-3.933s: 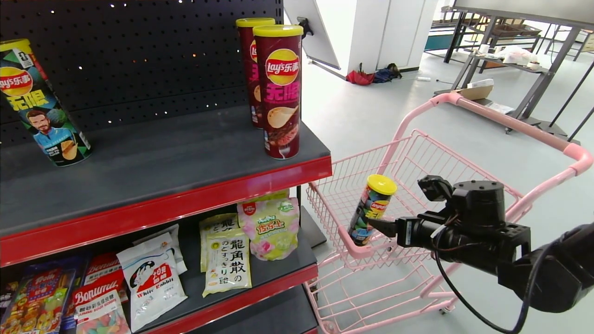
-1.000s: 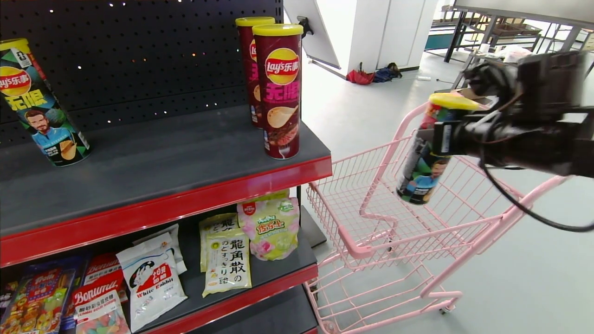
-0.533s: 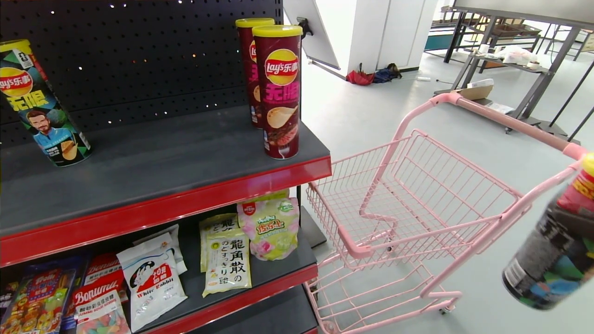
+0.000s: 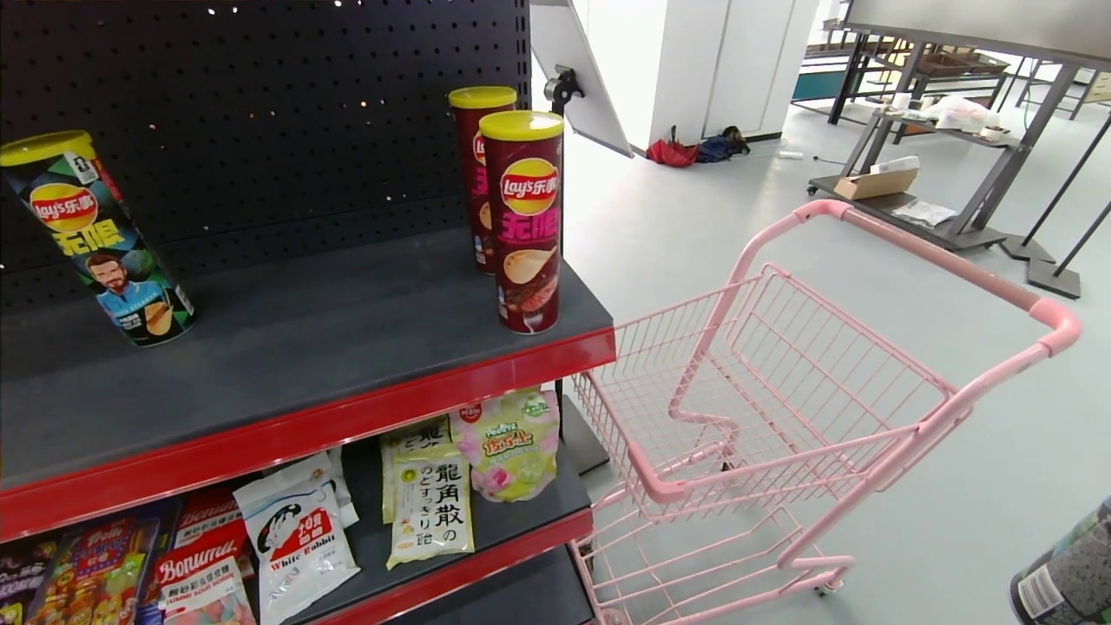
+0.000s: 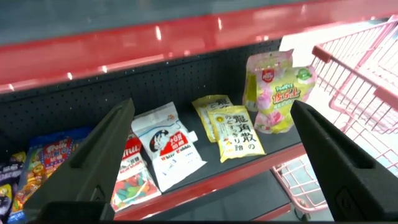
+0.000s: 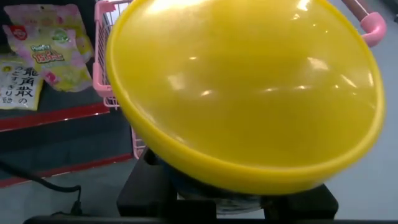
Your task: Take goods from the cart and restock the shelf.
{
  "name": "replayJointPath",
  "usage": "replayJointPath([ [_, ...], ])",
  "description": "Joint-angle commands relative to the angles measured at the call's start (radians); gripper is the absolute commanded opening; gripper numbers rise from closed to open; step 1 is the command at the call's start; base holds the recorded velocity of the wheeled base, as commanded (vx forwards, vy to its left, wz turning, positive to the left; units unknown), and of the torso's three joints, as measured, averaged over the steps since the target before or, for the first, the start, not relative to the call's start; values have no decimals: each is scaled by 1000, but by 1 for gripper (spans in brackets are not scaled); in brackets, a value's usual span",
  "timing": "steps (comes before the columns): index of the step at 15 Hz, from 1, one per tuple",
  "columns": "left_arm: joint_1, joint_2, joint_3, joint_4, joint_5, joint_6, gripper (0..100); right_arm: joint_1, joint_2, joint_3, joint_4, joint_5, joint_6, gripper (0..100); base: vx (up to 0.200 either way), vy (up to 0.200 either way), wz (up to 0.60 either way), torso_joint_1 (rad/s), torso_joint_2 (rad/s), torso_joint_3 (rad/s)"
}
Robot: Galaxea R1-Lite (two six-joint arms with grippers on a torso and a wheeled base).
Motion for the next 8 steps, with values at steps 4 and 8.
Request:
replayJointPath([
  [4,0,1,0,0,0,-1,100,1,-21,31,0,0,-1,0,0,0,0,222,-577,-355],
  [8,0,1,0,0,0,-1,100,1,-19,48,-2,0,-1,0,0,0,0,178,-416,-255],
])
